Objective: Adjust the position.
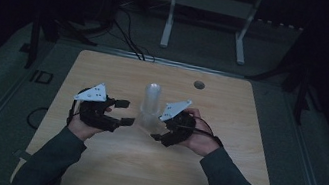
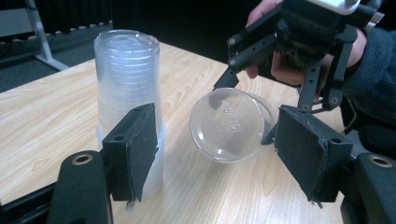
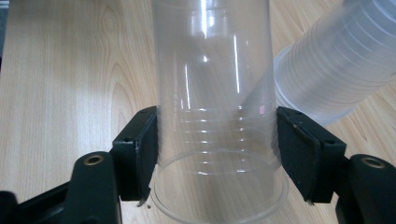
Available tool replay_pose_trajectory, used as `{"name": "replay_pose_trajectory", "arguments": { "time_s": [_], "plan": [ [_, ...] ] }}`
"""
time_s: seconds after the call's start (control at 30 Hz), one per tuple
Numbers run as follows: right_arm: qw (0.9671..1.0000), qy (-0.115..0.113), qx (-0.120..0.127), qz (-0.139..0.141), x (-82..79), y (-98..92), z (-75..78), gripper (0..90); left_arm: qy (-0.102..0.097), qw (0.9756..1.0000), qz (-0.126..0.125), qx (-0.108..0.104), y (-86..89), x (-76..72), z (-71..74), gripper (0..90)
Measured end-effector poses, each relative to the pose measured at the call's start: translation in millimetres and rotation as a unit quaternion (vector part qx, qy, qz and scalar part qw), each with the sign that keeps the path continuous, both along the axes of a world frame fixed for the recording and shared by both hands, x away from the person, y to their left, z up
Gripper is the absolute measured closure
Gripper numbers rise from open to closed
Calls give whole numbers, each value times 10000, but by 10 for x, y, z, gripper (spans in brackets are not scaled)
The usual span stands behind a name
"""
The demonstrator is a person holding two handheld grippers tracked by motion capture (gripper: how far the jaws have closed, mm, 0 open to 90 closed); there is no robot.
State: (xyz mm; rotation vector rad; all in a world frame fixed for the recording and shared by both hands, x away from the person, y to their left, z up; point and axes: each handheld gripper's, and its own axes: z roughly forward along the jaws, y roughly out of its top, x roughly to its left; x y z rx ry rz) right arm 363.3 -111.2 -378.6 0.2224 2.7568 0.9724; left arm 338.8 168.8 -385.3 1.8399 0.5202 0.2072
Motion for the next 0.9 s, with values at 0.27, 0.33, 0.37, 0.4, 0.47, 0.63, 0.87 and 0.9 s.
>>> {"name": "replay_pose_trajectory", "arguments": {
  "time_s": [0.27,0.33,0.37,0.4,0.47,0.63,0.87,0.9],
  "plan": [
    [9996,-67,-248,72,-4,14,19,332,-52,9994,-15,332,-36,-7,6,298],
    [9994,-140,-319,83,-1,19,19,332,-56,9992,-9,399,-43,-8,8,299],
    [9992,-160,-359,87,0,21,23,332,-68,9990,-9,444,-48,-7,8,299],
    [9991,-173,-387,78,-1,24,29,332,-74,9988,-10,488,-53,-7,8,299],
    [9988,-202,-426,89,-4,31,39,333,-86,9984,-27,561,-65,-4,7,299],
    [9981,-259,-538,138,-5,45,59,332,-121,9971,-28,750,-94,-2,11,299],
    [9967,-328,-727,166,-15,71,50,333,-191,9940,-64,1078,-165,-10,18,298],
    [9964,-347,-755,185,-14,77,48,333,-203,9934,-85,1126,-172,-10,19,298]
  ]
}}
